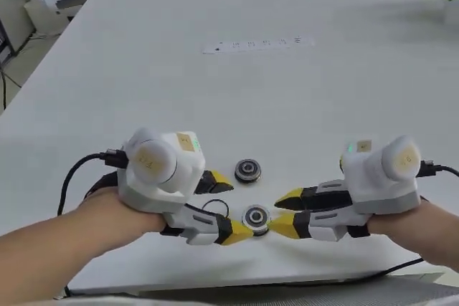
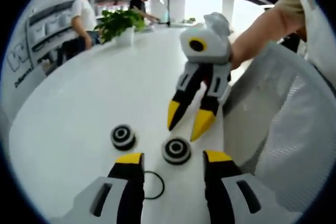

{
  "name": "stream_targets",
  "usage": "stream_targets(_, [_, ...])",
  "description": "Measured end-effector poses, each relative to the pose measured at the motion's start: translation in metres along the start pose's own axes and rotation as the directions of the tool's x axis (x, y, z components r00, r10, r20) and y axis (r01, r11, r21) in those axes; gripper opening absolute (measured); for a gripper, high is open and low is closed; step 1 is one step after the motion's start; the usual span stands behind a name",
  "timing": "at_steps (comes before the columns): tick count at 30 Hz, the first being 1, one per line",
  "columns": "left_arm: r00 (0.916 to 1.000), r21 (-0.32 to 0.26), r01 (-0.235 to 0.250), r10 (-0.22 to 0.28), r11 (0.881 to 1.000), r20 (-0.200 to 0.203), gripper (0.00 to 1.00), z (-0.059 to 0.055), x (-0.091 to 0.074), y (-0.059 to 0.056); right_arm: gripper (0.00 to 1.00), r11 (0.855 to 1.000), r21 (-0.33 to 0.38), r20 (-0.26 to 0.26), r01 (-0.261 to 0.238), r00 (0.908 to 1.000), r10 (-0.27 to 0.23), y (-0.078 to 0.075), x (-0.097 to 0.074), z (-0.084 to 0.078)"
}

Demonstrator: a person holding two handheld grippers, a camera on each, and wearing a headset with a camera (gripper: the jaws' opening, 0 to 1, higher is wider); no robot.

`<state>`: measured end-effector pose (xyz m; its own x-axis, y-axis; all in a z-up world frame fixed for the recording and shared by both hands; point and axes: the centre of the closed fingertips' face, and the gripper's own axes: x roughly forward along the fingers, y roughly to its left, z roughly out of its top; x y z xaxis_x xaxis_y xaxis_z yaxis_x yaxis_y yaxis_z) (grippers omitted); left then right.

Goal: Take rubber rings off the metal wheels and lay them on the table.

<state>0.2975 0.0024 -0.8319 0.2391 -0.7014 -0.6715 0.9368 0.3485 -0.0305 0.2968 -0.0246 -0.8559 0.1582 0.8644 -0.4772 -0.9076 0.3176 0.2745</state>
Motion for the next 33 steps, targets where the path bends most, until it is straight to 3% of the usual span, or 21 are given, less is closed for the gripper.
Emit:
stream_targets(24, [0.9988,0.027,0.039,-0.038,0.999,-0.030,0.17,-0.005,0.022,-0.006,0.09,0.994,-0.107,-0.024,0.000,0.9997,-0.002,0.002,0.009,-0.009])
stream_targets(33, [1.0000,0.063,-0.006,0.007,0.998,-0.005,0.13,-0.002,0.023,-0.005,0.05,0.992,-0.125,-0.029,0.014,0.9994,-0.018,-0.002,0.008,-0.013])
